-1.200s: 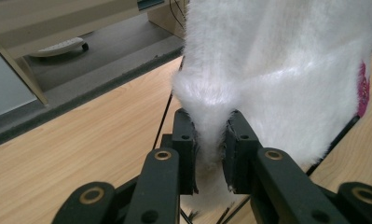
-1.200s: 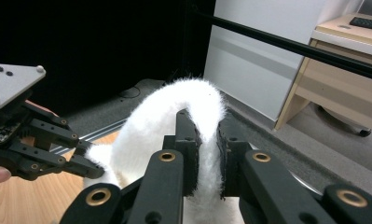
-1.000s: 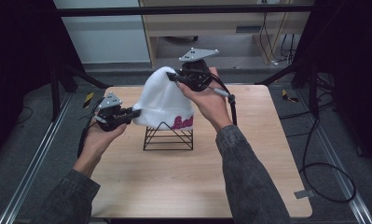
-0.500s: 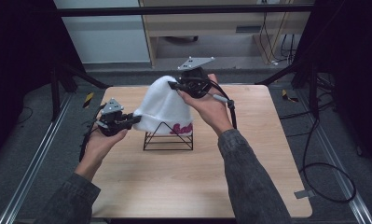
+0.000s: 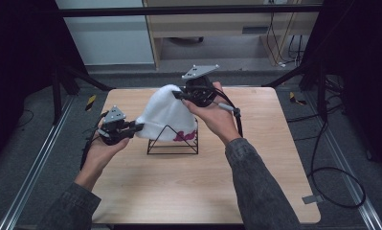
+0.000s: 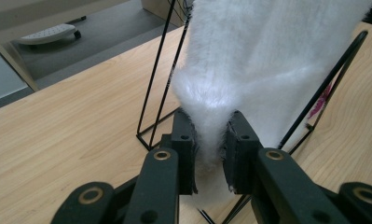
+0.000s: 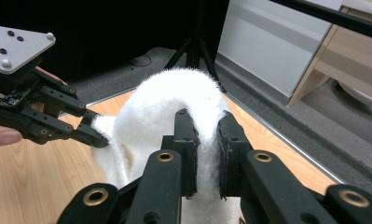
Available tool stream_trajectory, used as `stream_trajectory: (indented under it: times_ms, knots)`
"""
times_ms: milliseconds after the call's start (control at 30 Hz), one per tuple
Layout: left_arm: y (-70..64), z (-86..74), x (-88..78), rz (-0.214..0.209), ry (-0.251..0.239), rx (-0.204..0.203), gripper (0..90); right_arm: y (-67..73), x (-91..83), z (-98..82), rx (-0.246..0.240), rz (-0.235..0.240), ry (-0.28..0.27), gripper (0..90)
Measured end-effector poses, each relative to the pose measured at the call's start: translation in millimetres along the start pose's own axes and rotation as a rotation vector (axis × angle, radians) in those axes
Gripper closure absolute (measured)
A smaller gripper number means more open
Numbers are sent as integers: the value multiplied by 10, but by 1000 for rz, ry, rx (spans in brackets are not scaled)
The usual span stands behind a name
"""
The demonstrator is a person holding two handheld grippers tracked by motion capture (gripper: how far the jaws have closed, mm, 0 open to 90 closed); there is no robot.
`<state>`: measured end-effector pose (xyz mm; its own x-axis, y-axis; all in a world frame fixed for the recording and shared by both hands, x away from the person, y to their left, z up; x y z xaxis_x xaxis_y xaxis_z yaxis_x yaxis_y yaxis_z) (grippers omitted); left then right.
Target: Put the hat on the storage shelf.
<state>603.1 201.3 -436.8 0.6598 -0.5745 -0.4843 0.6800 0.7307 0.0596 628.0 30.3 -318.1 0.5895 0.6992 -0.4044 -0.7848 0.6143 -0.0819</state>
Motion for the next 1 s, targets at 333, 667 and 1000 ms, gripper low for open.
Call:
stream_trajectory:
  times_ms: [333, 667, 1000]
  knots:
    - [-15, -112, 33, -11, 17, -4, 762, 49, 37, -110, 6, 15, 21, 806]
    - [-24, -227, 79, -17, 33, -14, 764, 112, 64, -187, 3, 30, 43, 802]
    - [-29, -328, 121, -28, 57, -18, 770, 171, 111, -270, 16, 48, 53, 799]
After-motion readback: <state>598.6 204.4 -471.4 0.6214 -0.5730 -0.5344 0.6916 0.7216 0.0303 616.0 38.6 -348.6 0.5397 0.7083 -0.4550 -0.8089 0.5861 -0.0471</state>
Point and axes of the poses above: each handheld gripper's, and its own axes: x roughly forward along the jaws, z roughly out of its top, y roughly to its left, the point moved 10 cm from there along x, roughly forward along the jaws, and after that the axes turned 2 degrees about -y, right-handed, at the moved point
